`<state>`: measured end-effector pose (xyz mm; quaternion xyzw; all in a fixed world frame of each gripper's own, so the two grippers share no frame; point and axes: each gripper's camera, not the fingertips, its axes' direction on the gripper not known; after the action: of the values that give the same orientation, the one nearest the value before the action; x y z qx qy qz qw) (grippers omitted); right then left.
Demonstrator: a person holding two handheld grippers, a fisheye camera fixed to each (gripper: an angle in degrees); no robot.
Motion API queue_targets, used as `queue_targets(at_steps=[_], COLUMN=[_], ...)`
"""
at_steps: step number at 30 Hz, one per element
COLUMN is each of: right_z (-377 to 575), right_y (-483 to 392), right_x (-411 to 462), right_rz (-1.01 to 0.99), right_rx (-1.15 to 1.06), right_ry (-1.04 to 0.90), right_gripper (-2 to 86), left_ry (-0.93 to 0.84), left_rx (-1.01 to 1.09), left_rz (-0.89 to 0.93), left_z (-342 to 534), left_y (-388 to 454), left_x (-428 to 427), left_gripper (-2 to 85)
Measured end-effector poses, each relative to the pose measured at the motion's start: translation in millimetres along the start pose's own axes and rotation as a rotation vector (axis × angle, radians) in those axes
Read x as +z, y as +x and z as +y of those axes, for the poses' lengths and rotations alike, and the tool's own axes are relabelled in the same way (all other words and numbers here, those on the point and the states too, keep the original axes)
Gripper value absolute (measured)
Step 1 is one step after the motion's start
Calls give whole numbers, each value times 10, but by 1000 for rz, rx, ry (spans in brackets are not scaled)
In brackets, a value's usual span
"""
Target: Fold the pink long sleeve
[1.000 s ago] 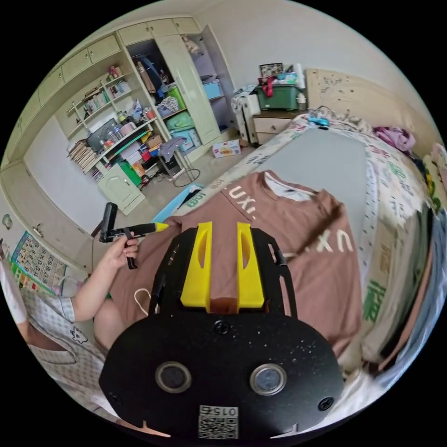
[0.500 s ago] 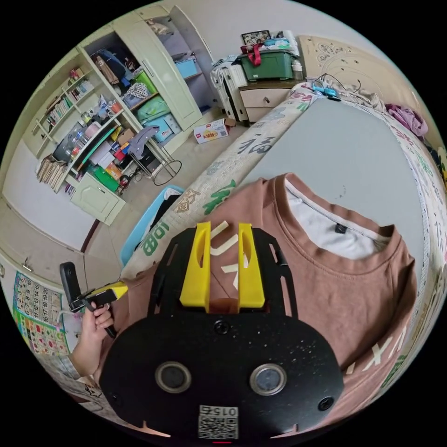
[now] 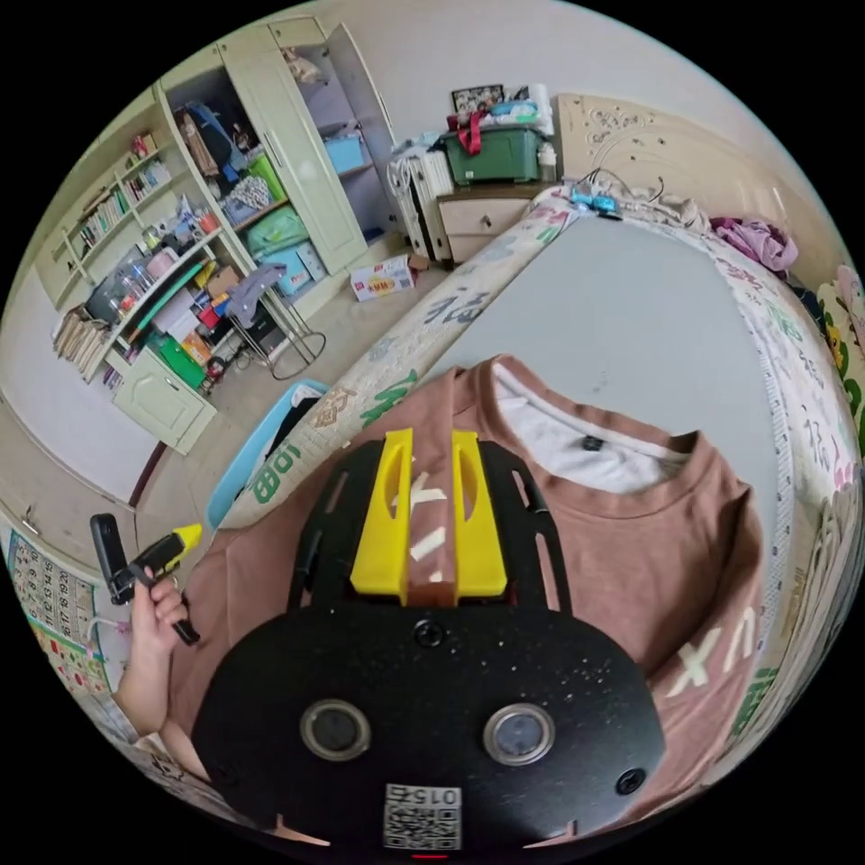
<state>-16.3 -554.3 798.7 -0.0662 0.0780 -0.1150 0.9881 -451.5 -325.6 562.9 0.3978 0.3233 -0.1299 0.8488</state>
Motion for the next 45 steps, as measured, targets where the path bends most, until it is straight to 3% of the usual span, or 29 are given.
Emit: queue_targets(at_steps=[4,8,14,18,25,28,31,37,45], right_z=[230,542,726,651,690,827,1003,1558,2803], right_y=[751,1544,2088,2085,1976,1909,1751,1069,-220], right_x=[-707,-896,-681,-445,-257,-365,-703,-1889,-2866], right_rz=[124,391,267,222,216,252,276,205,116], right_rx=[-6,68,129,87,22,8,-35,-160,-333], right_ry=[61,-24,-50,-91,-168,-131,-55,93,26], right_gripper=[102,112,150,157,41,10,0,-5,-4], left_ry=[75,-126,-352,-416,-526,-501,-458,-298,-331], left_rx=[265,458,568,569,681,642,744,773,733], left_rz=[-129,-53,-187,-202,-417,-393,-441,-322,-251], left_z=[-225,-724,-1101,-1096,-943,-928,-828,-781,-424], left_y=[692,1331,2071,2356,2733,2833,3092,3574,3818], left_x=[-68,931,2719,3398,4092,4101,3978,3021,1822], left_gripper=[8,64,110,117,56,6,-5,-9,-2])
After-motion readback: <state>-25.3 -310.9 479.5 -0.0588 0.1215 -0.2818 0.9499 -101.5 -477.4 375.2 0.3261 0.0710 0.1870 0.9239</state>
